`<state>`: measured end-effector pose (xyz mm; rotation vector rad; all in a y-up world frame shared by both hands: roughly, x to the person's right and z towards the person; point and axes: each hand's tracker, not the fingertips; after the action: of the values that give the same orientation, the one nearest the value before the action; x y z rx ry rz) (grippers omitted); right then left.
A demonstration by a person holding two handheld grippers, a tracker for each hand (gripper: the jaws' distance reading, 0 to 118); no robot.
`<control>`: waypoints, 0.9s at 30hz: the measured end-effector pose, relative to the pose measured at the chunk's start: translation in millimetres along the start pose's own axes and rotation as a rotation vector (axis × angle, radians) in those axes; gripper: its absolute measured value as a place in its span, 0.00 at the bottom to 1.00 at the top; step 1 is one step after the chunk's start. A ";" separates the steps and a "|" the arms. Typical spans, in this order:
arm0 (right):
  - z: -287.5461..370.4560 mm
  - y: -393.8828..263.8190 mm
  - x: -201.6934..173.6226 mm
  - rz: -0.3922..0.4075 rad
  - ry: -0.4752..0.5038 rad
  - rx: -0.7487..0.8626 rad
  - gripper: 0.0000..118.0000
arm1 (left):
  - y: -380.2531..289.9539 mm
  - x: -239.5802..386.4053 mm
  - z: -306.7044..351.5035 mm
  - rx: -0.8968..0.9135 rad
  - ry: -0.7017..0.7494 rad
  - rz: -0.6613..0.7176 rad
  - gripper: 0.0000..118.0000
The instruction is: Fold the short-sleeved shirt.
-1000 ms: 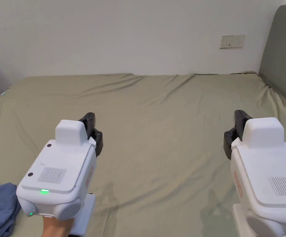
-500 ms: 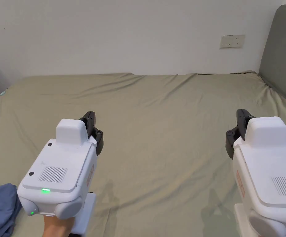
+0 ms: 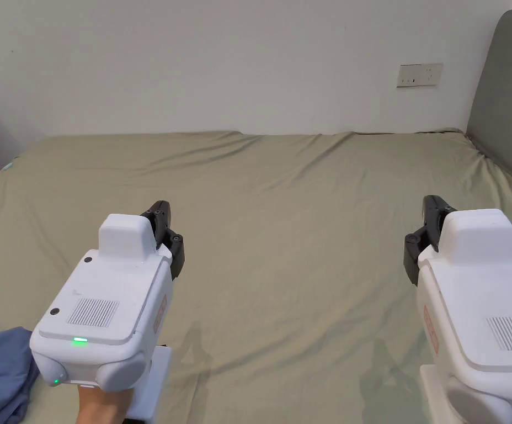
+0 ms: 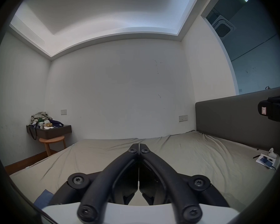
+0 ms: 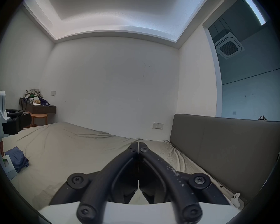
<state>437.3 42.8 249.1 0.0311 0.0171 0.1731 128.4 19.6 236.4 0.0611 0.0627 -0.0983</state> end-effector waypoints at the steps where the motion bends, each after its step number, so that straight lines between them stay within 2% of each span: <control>1: 0.2 0.2 -0.1 0.001 0.000 0.000 0.01 | -0.3 -0.9 -0.3 -0.001 -0.001 0.004 0.00; 27: 2.7 2.2 0.6 0.000 -0.001 0.005 0.01 | 0.7 2.8 0.3 0.005 -0.002 -0.022 0.00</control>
<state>437.5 44.9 251.8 0.0359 0.0167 0.1734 131.2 20.0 236.5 0.0655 0.0612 -0.1209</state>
